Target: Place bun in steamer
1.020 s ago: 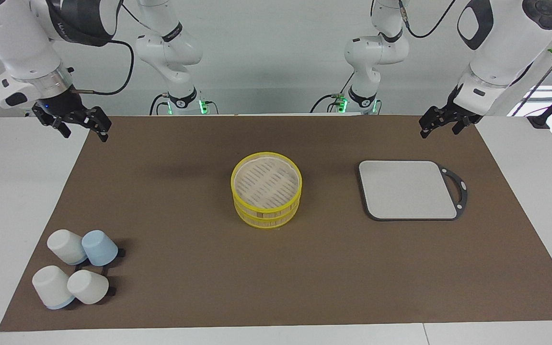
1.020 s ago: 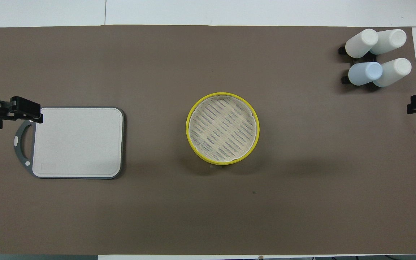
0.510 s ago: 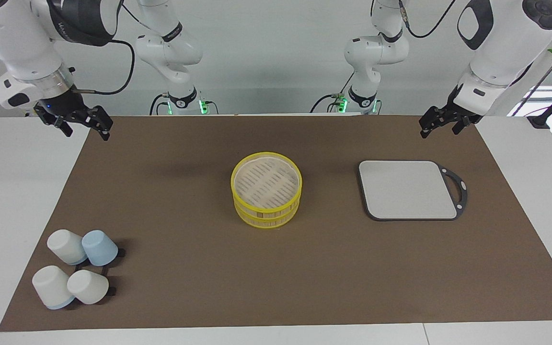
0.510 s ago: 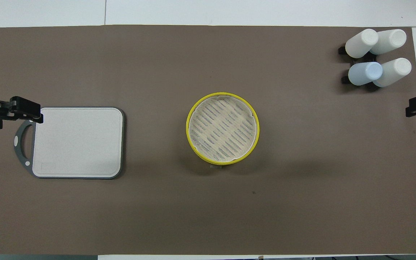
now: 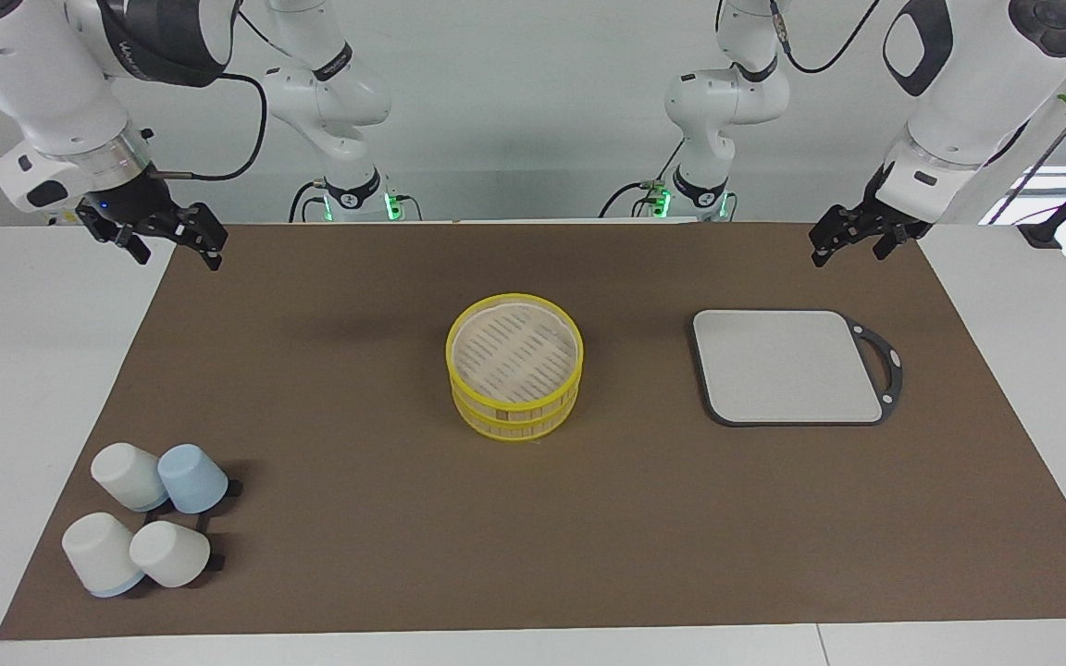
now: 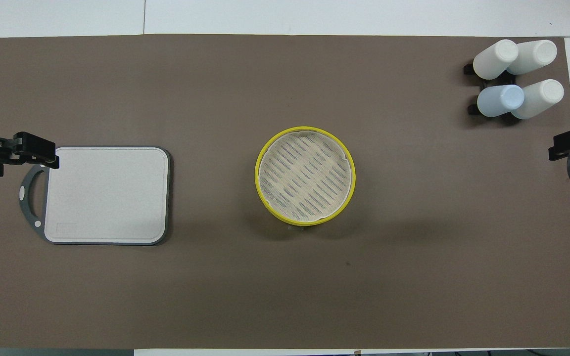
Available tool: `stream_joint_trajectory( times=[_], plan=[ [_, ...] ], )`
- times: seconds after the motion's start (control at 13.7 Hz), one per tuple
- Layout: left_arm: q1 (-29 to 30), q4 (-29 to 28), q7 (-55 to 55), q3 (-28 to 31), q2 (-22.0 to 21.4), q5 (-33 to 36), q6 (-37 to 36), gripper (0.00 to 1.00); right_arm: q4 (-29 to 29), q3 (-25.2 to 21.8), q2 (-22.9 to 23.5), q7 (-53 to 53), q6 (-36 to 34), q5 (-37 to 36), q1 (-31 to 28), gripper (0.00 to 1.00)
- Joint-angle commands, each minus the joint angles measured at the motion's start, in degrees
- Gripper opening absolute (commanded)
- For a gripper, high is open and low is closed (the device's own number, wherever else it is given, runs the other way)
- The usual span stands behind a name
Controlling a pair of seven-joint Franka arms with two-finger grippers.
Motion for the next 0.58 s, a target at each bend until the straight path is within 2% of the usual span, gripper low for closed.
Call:
stream_joint_trajectory(
  times=[0.0, 0.51],
  plan=[
    [0.4, -1.8, 0.3, -0.3, -1.6, 0.6, 1.0, 1.0, -1.4, 0.2, -1.3, -1.4, -0.3, 1.2, -0.3, 1.0],
    [0.4, -1.8, 0.3, -0.3, -1.6, 0.6, 1.0, 1.0, -1.2, 0.2, -1.2, -1.3, 0.4, 1.1, -0.5, 1.0]
  ],
)
